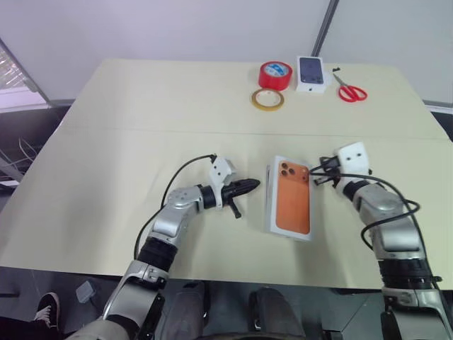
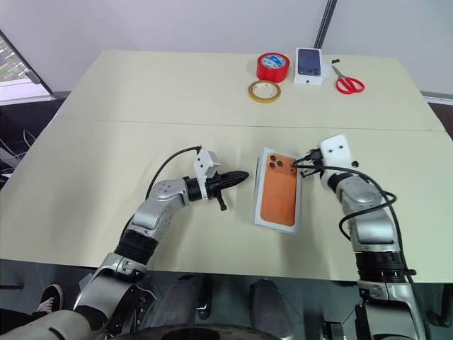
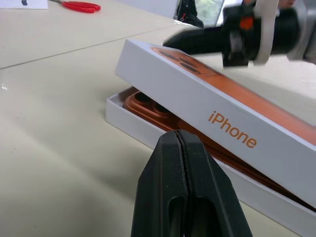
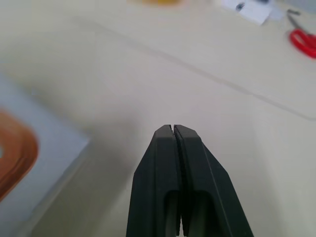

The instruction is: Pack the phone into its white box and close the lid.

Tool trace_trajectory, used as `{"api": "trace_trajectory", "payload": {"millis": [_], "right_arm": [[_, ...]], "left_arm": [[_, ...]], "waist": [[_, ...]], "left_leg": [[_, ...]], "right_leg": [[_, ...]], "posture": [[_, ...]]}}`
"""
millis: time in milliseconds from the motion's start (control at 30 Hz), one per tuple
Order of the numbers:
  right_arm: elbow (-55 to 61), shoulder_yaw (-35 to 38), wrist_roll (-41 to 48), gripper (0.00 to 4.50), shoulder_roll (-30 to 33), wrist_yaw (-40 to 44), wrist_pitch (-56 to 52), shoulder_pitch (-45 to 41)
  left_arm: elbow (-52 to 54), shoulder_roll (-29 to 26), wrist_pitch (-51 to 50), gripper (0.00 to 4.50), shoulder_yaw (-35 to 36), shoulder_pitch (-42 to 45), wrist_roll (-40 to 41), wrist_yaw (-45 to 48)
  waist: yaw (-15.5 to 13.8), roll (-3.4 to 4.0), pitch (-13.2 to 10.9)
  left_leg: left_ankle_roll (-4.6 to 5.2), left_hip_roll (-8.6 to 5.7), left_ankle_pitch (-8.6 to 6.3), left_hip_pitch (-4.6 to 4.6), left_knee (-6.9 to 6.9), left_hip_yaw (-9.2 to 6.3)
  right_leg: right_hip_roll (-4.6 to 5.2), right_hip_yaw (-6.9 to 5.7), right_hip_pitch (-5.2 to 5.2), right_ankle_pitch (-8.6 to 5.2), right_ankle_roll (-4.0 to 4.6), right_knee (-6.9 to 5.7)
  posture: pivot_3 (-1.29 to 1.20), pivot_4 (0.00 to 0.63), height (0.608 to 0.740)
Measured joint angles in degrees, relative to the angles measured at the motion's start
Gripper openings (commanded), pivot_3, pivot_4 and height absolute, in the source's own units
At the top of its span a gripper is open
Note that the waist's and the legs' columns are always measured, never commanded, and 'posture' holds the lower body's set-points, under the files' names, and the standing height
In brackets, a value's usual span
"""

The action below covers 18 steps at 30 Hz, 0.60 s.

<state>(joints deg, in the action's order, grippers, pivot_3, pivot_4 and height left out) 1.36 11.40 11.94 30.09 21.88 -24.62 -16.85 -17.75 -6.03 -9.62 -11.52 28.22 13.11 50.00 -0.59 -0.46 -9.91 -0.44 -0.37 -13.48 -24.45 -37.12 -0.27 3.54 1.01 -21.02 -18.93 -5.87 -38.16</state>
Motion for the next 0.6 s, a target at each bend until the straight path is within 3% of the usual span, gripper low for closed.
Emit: {"api": "trace_trajectory", "payload": {"millis": [167, 300, 600], "right_arm": [[9.39, 3.26, 10.77, 0.07, -0.42, 7.79, -1.73, 3.19], [14.32, -1.75, 14.05, 0.07, -0.11, 13.37, -4.29, 8.62], [11.25, -12.01, 1.01, 0.07, 0.33, 10.24, 1.87, 6.75]], "left_arm": [[0.15, -0.02, -0.07, 0.00, -0.01, -0.16, 0.02, -0.02], [0.33, 0.14, -0.07, 0.00, -0.07, -0.16, 0.04, 0.02], [1.12, 0.04, -0.24, 0.00, -0.09, -0.25, 0.05, 0.04]], "waist": [[0.09, 0.00, 0.00], [0.07, 0.00, 0.00], [0.11, -0.03, 0.03]], "left_leg": [[0.00, 0.05, 0.00, 0.01, 0.02, -0.02], [0.00, 0.04, 0.00, 0.02, -0.02, -0.02], [0.00, 0.04, 0.00, 0.14, -0.02, -0.03]], "right_leg": [[0.00, 0.00, 0.01, 0.00, 0.00, 0.00], [0.02, 0.00, 0.02, 0.00, 0.00, -0.01], [0.00, -0.01, 0.13, 0.00, 0.00, 0.00]], "posture": [[0.00, 0.150, 0.740], [0.00, 0.150, 0.740], [0.00, 0.150, 0.740]]}}
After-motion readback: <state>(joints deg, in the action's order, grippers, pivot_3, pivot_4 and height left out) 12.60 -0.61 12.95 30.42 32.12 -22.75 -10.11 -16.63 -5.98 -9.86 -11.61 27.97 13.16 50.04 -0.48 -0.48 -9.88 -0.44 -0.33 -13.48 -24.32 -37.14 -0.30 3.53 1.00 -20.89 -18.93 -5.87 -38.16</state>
